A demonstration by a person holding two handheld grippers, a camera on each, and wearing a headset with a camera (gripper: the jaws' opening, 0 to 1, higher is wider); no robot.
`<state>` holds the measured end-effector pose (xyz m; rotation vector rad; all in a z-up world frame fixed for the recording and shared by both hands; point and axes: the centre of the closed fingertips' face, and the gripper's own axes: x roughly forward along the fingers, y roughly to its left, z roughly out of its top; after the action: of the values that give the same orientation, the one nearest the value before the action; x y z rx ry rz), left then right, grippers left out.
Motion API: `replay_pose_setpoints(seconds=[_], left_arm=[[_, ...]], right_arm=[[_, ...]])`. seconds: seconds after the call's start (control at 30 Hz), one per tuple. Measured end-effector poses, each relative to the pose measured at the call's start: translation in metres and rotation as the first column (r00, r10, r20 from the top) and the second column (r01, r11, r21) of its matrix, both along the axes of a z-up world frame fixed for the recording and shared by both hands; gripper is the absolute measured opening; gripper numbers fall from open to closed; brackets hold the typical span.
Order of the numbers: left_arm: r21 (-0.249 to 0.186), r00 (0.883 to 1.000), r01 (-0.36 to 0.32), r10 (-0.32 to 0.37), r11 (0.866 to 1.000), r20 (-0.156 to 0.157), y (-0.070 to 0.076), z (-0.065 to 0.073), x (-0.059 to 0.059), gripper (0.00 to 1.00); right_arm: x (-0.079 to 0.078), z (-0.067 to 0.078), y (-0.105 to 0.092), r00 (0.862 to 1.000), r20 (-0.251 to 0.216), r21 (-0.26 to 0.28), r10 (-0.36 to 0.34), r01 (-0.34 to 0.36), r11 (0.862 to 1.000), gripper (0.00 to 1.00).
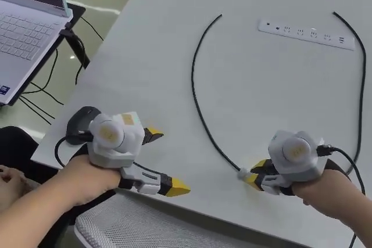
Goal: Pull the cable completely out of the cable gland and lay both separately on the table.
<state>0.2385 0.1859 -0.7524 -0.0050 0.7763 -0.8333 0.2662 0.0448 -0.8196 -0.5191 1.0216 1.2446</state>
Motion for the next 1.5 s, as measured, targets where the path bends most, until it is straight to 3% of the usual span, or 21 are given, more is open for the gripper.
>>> replay_pose_setpoints(seconds=[0.23, 0.67, 1.17, 1.3, 1.5], left_arm=[[-0.003, 1.0, 0.012, -0.012, 1.0, -0.006, -0.002, -0.001, -0.003, 0.87], [-0.003, 0.999, 0.033, -0.033, 0.999, -0.007, -0.006, 0.0, -0.009, 0.85], [-0.042, 0.998, 0.058, -0.057, 0.997, 0.023, -0.03, 0.015, -0.004, 0.84], [-0.061, 0.996, 0.081, -0.079, 0.995, 0.038, -0.04, 0.024, -0.004, 0.8], [-0.073, 0.993, 0.099, -0.094, 0.992, 0.074, -0.052, 0.035, -0.002, 0.81]], right_arm=[[-0.003, -0.003, 0.001, 1.0, -0.001, -0.009, 0.01, -0.01, 1.0, 0.09], [-0.002, -0.004, 0.0, 0.998, 0.054, -0.031, 0.038, -0.036, 0.999, 0.07], [-0.005, 0.028, 0.006, 0.998, 0.053, 0.004, 0.042, -0.042, 0.999, 0.06], [-0.007, 0.038, 0.007, 0.999, 0.039, 0.013, 0.027, -0.028, 1.0, 0.07], [-0.009, 0.052, 0.008, 0.997, 0.056, 0.034, 0.045, -0.047, 0.998, 0.07]])
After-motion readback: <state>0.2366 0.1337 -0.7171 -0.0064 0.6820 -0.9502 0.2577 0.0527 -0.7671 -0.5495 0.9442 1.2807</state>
